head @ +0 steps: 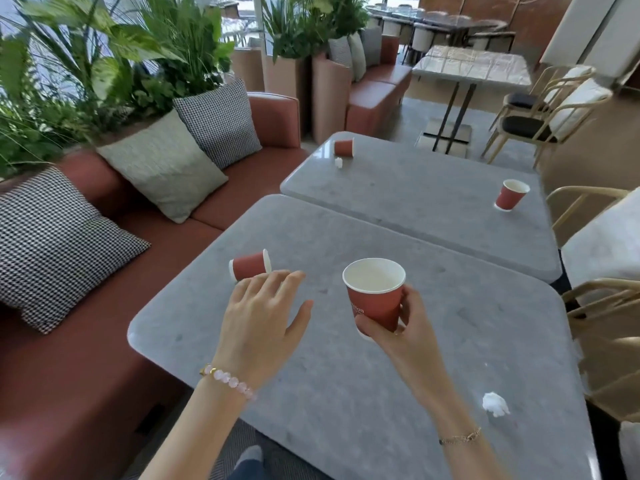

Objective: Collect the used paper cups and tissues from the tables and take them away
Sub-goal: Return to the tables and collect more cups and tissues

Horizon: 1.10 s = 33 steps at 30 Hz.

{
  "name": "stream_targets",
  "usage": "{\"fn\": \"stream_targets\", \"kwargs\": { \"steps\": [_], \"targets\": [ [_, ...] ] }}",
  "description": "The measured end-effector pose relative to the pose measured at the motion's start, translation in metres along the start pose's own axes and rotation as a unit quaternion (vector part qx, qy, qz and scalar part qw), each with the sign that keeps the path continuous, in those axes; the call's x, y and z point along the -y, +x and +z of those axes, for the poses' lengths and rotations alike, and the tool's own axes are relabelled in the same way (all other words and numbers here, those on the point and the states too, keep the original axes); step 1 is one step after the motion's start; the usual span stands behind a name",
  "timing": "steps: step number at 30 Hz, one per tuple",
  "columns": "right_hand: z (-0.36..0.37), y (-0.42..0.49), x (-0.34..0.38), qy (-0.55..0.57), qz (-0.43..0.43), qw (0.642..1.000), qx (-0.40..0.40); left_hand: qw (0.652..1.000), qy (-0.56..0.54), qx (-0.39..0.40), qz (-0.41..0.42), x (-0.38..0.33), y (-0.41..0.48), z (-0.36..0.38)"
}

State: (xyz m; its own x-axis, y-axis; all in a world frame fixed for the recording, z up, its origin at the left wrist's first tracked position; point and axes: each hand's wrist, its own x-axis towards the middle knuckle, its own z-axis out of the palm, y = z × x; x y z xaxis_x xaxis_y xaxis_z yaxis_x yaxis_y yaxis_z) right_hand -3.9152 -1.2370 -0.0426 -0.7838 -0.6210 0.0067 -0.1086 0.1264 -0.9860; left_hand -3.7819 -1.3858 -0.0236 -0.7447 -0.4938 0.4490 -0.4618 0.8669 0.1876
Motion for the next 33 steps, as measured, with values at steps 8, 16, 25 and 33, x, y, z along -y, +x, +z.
{"fn": "stream_targets", "kwargs": {
  "steps": [8,16,25,33],
  "targets": [
    [0.096,0.038,0.005,0.001,0.02,1.0,-0.023,1.0,-0.012,0.015,0.023,0.104,0.029,0.007],
    [0.183,0.071,0.007,-0.019,0.041,0.998,-0.052,0.997,-0.037,0.049,0.038,0.203,0.049,0.023],
    [0.232,0.096,-0.001,-0.021,0.072,0.994,-0.075,0.99,-0.08,0.106,0.046,0.253,0.067,0.051],
    [0.243,0.107,-0.009,-0.021,0.097,0.99,-0.104,0.982,-0.112,0.137,0.072,0.263,0.088,0.086]
  ]
}}
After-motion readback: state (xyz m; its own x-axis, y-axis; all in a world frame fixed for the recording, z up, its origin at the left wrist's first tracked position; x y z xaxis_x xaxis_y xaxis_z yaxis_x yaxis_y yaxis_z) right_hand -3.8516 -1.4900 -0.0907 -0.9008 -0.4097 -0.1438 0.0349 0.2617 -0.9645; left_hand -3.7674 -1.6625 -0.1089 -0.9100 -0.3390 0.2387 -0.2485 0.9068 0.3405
